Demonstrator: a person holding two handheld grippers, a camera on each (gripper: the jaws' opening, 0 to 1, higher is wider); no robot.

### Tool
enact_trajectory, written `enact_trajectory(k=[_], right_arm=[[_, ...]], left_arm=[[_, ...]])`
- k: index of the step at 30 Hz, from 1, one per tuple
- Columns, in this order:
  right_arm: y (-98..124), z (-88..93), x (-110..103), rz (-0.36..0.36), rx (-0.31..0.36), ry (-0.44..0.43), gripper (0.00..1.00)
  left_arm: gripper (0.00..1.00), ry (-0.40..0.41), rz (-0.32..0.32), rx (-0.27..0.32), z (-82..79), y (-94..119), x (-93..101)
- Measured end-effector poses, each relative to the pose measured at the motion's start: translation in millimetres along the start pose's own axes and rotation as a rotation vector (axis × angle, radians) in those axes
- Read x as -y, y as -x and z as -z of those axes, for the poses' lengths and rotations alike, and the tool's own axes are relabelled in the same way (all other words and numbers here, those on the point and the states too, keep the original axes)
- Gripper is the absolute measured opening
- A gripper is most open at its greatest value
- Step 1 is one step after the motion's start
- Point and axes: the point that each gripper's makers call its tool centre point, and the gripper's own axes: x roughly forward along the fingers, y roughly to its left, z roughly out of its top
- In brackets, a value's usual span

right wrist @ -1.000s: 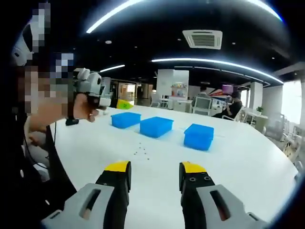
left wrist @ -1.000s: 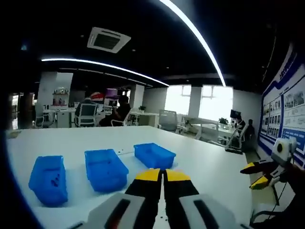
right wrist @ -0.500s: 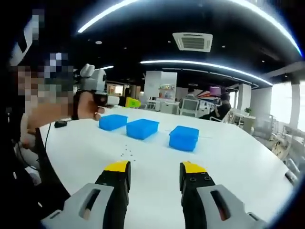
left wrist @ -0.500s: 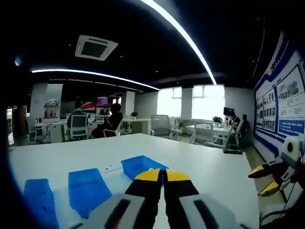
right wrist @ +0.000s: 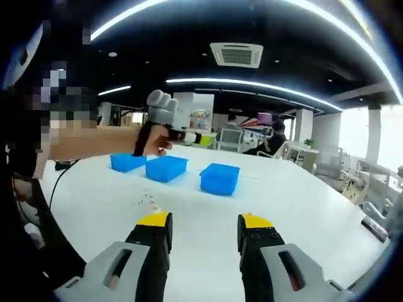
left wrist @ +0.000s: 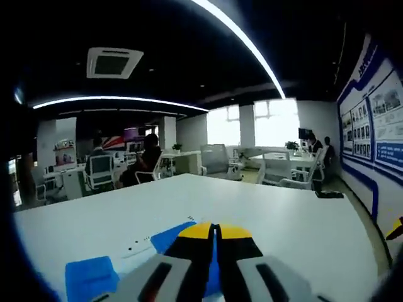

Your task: Pick up the resistors one by one and place each resistor into its matching bin, sorting the parts by color and model until every resistor is separated into the correct bin for its type

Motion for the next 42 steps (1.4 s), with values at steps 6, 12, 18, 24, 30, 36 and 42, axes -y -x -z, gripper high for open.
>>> enact_trajectory(k=[6, 12, 18, 24, 30, 36, 42], right_arm=[[5, -0.6, 7, 0.014, 0.003, -0.003, 0.43], [7, -0.9, 9, 0.014, 0.001, 0.002, 0.43], [8, -3.6, 7, 0.007, 0.012, 0.000, 0.43], [4, -8.1, 5, -0.019, 0.030, 0.008, 0.43], [-4, -19.9, -1, -0.075, 0.071, 0.020, 0.43], [-12, -31.4, -13, -0.138, 0.111, 0.024, 0.43], [-18, -45.2, -30, -0.202, 0.165, 0.029, 0.44]], left_arm=[[0.05, 0.013, -0.020, -0.022, -1.3, -30, -1.6], [0.26, 0.010, -0.036, -0.040, 4.8, -43, -4.8], [0.48, 0.028, -0.049, -0.018, 2.7, -26, -12.0], [0.48, 0.024, -0.040, 0.019, -2.1, 21, -16.4], [0.48, 0.019, -0.053, 0.063, 6.6, 92, -16.2], [0.47, 0.051, -0.094, 0.094, 26.1, 171, -16.4], [0.45, 0.090, -0.159, 0.127, 46.6, 256, -17.2]])
